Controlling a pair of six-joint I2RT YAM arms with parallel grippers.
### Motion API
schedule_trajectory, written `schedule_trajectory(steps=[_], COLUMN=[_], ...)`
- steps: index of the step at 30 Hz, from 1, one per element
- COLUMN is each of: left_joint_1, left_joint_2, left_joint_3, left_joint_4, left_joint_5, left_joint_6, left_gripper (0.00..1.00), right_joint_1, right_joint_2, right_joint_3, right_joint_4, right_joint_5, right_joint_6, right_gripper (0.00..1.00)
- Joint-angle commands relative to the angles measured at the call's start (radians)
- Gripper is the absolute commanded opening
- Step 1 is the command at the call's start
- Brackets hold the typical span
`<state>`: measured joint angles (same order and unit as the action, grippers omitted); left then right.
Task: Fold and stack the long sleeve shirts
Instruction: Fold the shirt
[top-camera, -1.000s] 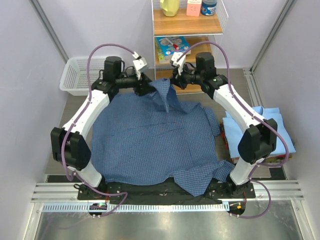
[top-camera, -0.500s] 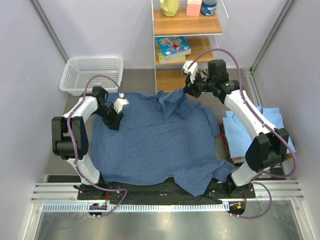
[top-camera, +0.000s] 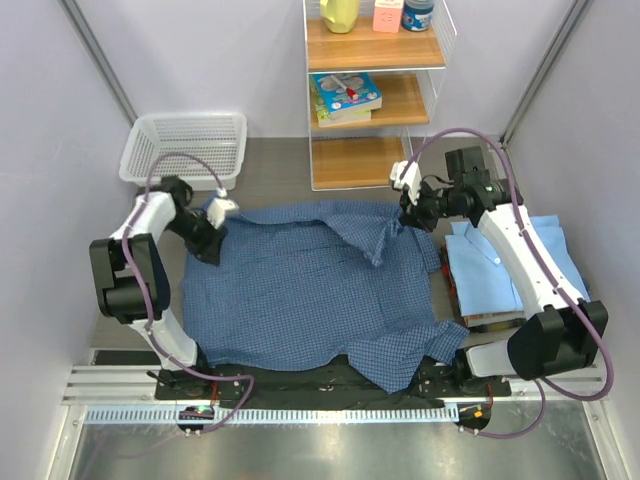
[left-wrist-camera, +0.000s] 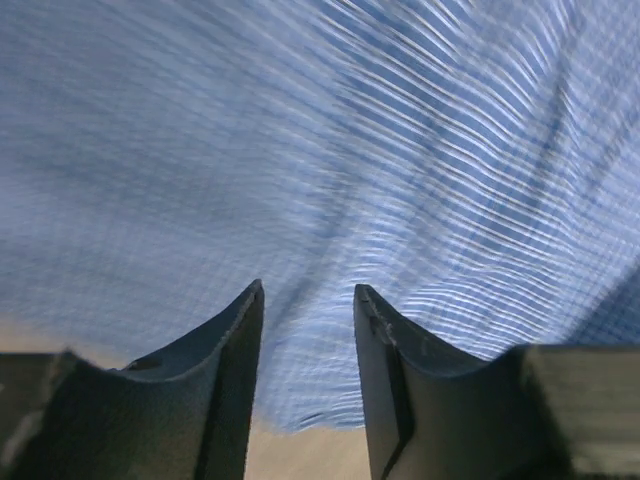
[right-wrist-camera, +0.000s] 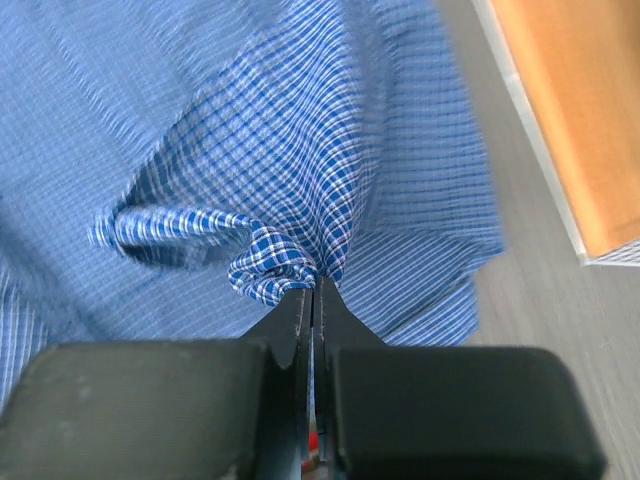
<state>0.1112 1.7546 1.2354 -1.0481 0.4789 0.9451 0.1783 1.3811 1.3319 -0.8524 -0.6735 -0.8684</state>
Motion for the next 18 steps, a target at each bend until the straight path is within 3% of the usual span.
schedule_trajectory(steps=[1,4,6,7,13,18], left_joint_1=[0.102,0.105,0.104,0.087,0.010,-0.134], left_joint_2=[-0.043,-0.056,-0.029,-0.014,0.095,0.157], left_joint_3=[0.174,0.220,0.274,0.294,0.406,0.420], left_joint_4=[0.019,0.071,-0.004,-0.018,-0.033,-0.029], left_joint_5=[0.164,0.164,0.193,0.191,0.159,0.061], left_joint_6=[-0.043,0.067,0.189,0.267,0.478,0.728], left_gripper=[0.47,0.62,0.67,0.78,0.81,0.82], right_joint_1=[-0.008,-0.013,-0.013,-0.013,-0.013,-0.013], right_joint_2=[-0.043,-0.051,-0.028,-0.021,0.001,-0.007], right_joint_3=[-0.092,-0.111,-0.096,-0.088,-0.071,-0.079], right_joint_4=[-0.160,-0.148,-0.126,-0.128,-0.135,-0.139], right_joint_5=[0.046,0.032,0.019,0.015,0.034,0.037], right_joint_6=[-0.178,-0.164,-0.138,-0.127,-0.148,-0.146], right_gripper=[0.01,0.01,0.01,0.01,0.01,0.01])
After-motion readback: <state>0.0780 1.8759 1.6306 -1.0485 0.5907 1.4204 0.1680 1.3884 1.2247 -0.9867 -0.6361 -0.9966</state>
